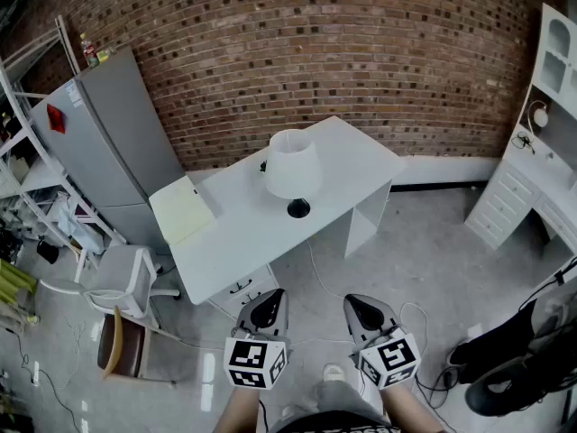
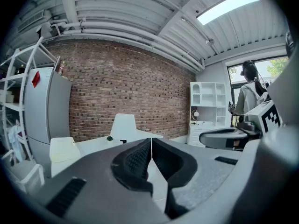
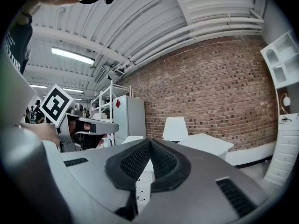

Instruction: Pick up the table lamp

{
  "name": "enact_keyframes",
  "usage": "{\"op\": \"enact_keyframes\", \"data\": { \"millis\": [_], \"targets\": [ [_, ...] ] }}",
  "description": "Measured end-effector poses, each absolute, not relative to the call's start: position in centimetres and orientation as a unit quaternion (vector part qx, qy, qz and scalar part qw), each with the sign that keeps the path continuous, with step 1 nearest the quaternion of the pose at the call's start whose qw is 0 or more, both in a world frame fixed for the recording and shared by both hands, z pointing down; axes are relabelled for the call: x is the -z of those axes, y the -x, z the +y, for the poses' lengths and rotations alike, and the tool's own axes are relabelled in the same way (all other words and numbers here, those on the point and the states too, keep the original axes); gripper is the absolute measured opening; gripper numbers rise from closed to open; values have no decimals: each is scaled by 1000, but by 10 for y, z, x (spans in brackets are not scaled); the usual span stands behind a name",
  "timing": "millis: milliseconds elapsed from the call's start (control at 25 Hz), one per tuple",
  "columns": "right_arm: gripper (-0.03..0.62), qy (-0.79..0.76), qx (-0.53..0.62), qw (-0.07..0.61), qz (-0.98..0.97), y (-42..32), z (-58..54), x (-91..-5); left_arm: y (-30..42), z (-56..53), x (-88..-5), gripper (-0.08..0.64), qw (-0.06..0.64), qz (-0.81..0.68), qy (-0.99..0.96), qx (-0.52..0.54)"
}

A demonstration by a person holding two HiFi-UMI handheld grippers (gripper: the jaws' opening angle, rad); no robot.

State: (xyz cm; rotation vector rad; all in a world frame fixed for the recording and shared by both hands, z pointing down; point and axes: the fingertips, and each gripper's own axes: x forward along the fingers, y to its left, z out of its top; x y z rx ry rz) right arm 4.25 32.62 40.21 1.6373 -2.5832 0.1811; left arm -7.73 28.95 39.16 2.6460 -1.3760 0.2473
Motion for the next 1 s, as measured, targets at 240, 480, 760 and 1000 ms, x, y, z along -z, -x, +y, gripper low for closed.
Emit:
{"op": "enact_keyframes", "data": {
  "millis": [240, 480, 760, 1000],
  "targets": [
    [-3, -519, -59, 40, -852, -63, 292, -403, 48, 258, -392, 11, 70, -457, -883, -82],
    [-3, -484, -51, 25, -873, -84, 265, -401, 26, 235, -400, 11, 87, -473, -874, -72],
    [-3, -453, -74, -2, -888, -100, 242, -393, 11, 223, -400, 11, 124, -472, -871, -50],
    [-2, -442, -101, -15, -891, -99, 229, -398, 11, 210, -407, 11, 145, -464, -872, -47]
  ]
}}
